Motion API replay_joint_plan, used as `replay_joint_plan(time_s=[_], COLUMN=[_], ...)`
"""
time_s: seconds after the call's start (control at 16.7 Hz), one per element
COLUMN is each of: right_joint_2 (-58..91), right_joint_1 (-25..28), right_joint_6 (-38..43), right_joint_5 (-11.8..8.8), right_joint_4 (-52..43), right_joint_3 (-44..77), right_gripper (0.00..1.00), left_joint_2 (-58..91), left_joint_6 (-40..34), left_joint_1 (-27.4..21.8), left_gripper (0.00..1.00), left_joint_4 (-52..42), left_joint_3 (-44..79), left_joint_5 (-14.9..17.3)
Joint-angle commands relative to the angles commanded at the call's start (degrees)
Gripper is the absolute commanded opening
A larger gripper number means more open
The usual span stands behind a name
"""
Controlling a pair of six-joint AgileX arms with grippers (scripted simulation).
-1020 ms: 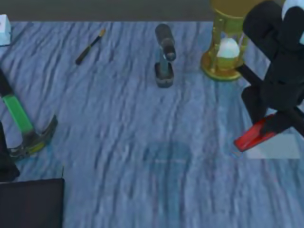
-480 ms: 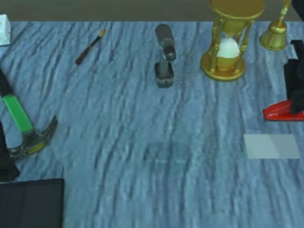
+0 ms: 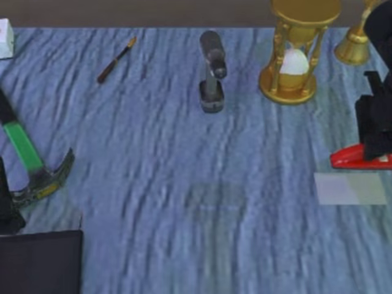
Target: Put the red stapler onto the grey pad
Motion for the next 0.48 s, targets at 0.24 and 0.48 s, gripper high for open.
replay_joint_plan(time_s=[0.24, 0.48], right_joint_2=[3.17, 3.90], right_joint_1=[0.22, 0.30], right_joint_6=[0.43, 0.56], right_joint_5=[-0.01, -0.06], right_joint_4=[9.90, 11.77], right_joint_3=[-6.60, -8.10], right_gripper=[0.00, 0.00], left_joint_2=[0.00, 0.00], left_joint_6=[0.00, 0.00], left_joint_1=[0.00, 0.00], left_gripper=[1.00, 1.00], left_joint_4=[0.00, 0.00], left_joint_3=[0.00, 0.00], left_joint_5=[0.00, 0.00])
